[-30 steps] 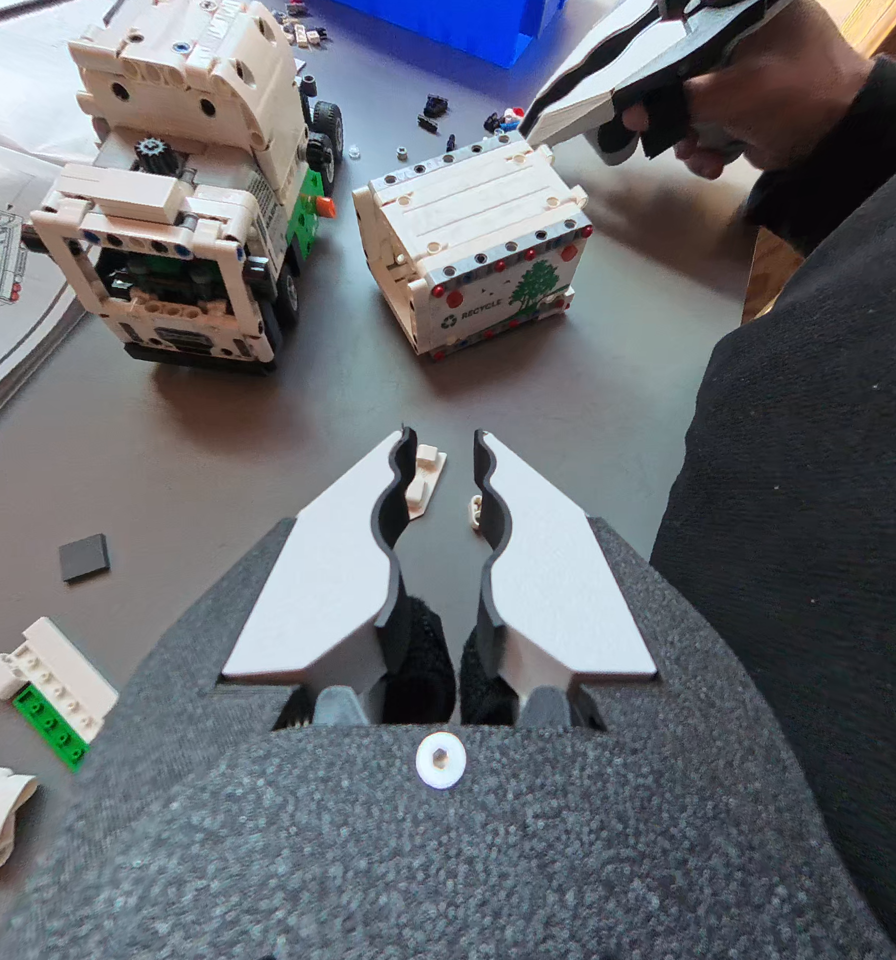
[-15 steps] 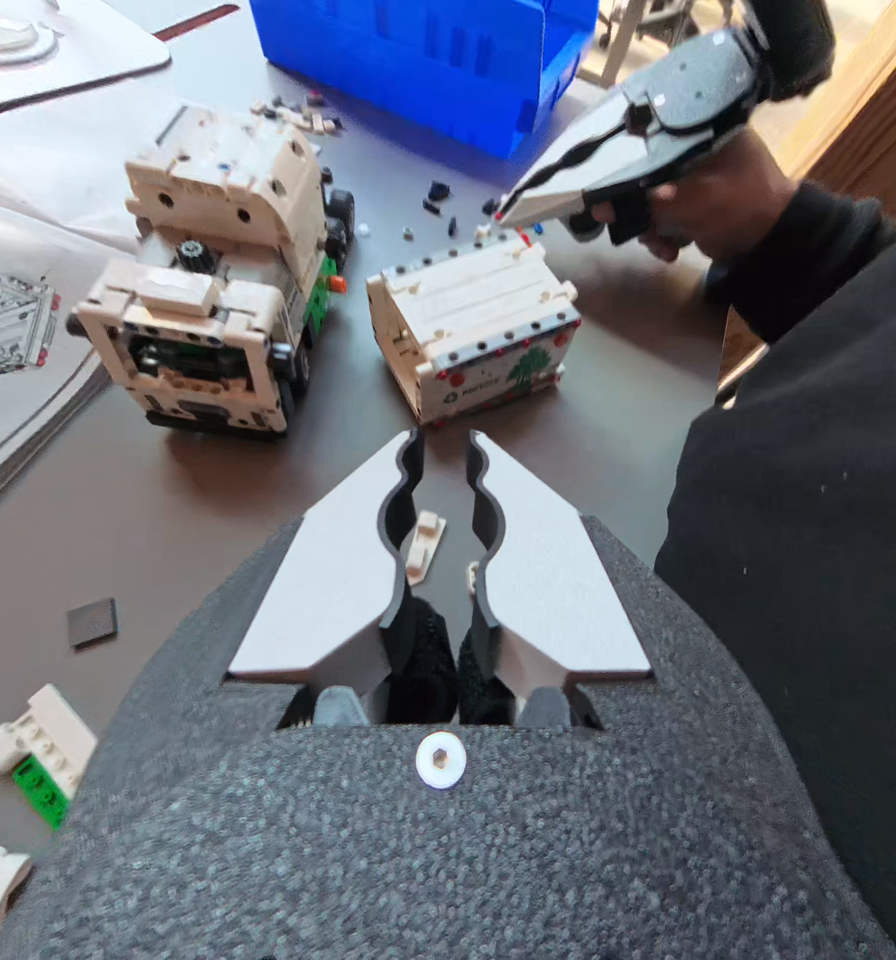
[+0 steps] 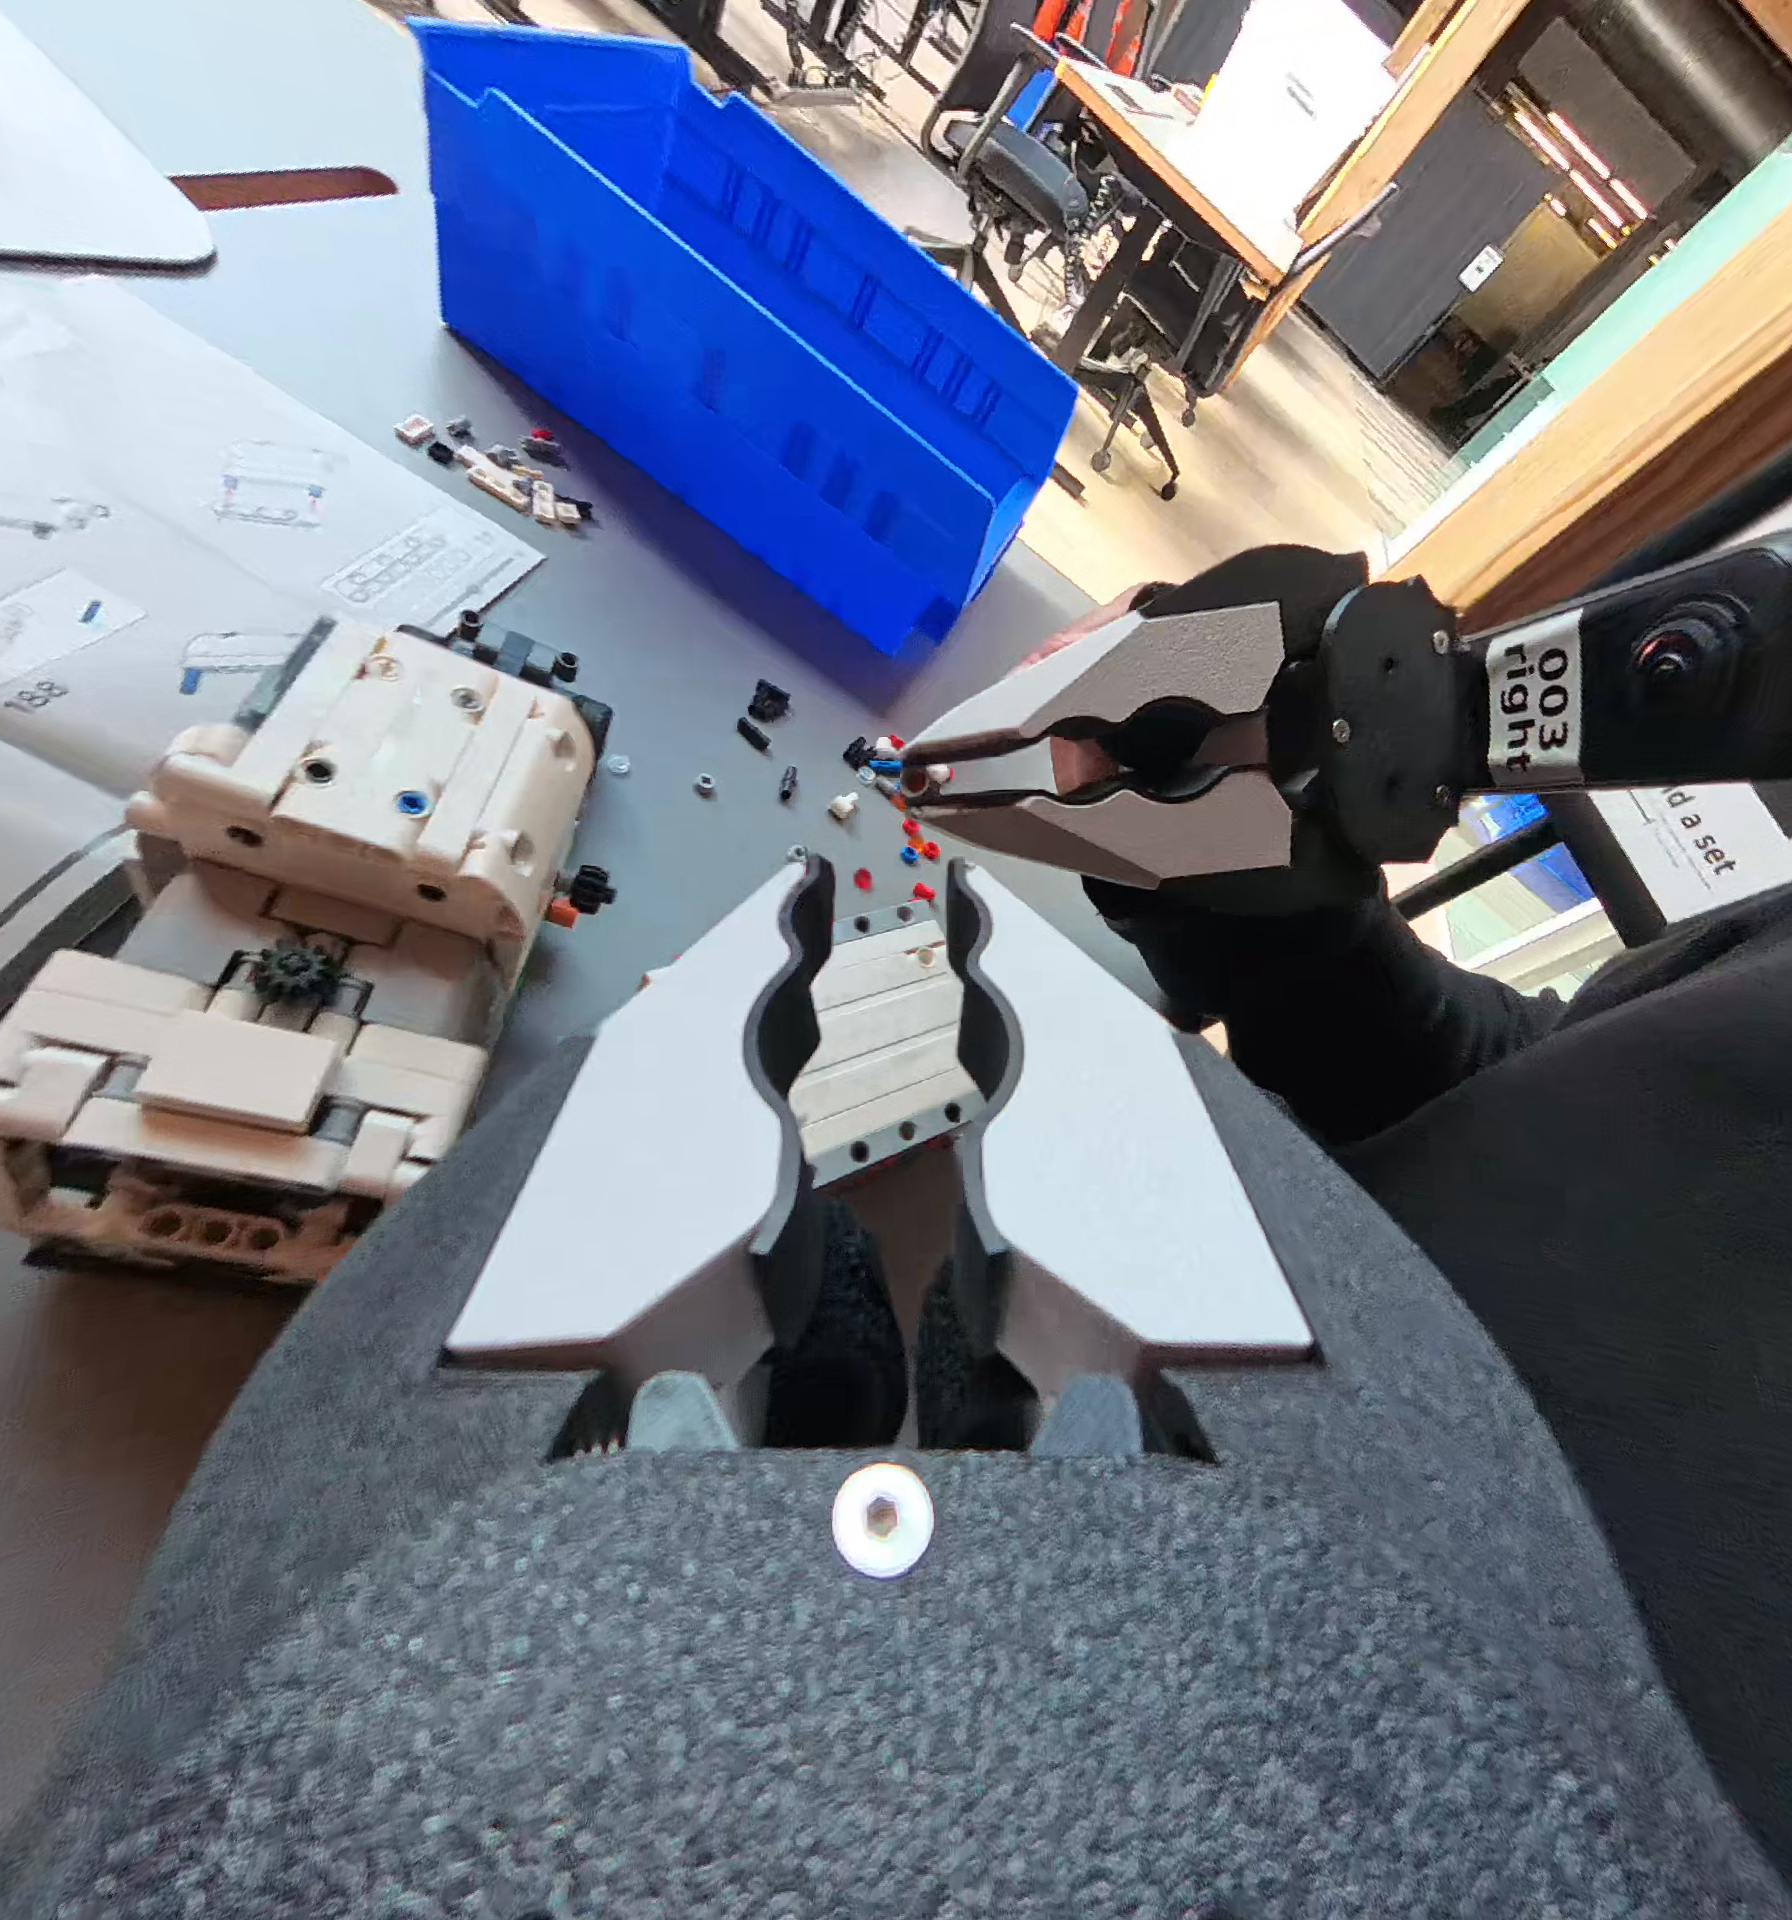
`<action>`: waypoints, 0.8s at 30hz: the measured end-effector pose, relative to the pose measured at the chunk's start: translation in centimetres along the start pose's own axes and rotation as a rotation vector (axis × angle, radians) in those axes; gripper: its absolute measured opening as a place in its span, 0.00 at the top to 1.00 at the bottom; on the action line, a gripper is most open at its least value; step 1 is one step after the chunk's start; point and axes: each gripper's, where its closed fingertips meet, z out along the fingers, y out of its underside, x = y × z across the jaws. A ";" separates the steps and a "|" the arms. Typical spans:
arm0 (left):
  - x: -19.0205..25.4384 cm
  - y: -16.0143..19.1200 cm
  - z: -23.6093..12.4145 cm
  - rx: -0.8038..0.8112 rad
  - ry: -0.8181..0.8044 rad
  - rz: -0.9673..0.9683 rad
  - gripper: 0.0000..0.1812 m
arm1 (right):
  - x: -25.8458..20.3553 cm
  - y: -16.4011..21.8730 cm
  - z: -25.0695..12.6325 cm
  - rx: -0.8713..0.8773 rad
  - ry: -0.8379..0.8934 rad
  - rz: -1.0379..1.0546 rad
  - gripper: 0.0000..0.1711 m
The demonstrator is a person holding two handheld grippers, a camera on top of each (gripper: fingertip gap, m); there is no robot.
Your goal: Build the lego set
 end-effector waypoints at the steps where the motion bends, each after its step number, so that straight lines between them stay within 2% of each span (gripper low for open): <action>1: -0.5 0.2 -0.2 0.008 -0.018 -0.010 0.90 | -0.1 0.2 0.4 -0.003 -0.011 0.003 0.97; 4: -2.0 1.2 -0.6 0.006 -0.077 -0.003 0.90 | 0.5 1.3 1.5 -0.017 -0.012 0.044 0.97; 6: -2.4 1.7 -0.6 -0.003 -0.098 0.014 0.90 | 1.4 2.3 1.9 -0.013 0.001 0.141 0.97; 8: -2.5 2.0 -0.6 -0.007 -0.111 0.050 0.90 | 2.8 3.2 1.7 0.035 0.018 0.306 0.97; 13: -2.1 2.0 0.2 -0.006 -0.077 0.098 0.91 | 4.2 3.8 0.1 0.185 -0.067 0.736 0.97; 16: -2.0 1.9 0.4 -0.004 -0.059 0.106 0.91 | 4.6 3.4 -0.5 0.256 -0.116 0.909 0.97; 19: -3.2 1.8 -1.2 0.016 -0.130 0.163 0.91 | 5.9 3.1 -2.4 0.340 -0.152 1.049 0.97; 22: -4.3 2.5 -3.7 0.032 -0.198 0.193 0.91 | 7.4 4.5 -4.9 0.318 -0.114 1.110 0.97; 24: -5.4 3.5 -5.0 0.026 -0.260 0.200 0.91 | 6.5 6.4 -5.5 0.166 -0.108 1.089 0.96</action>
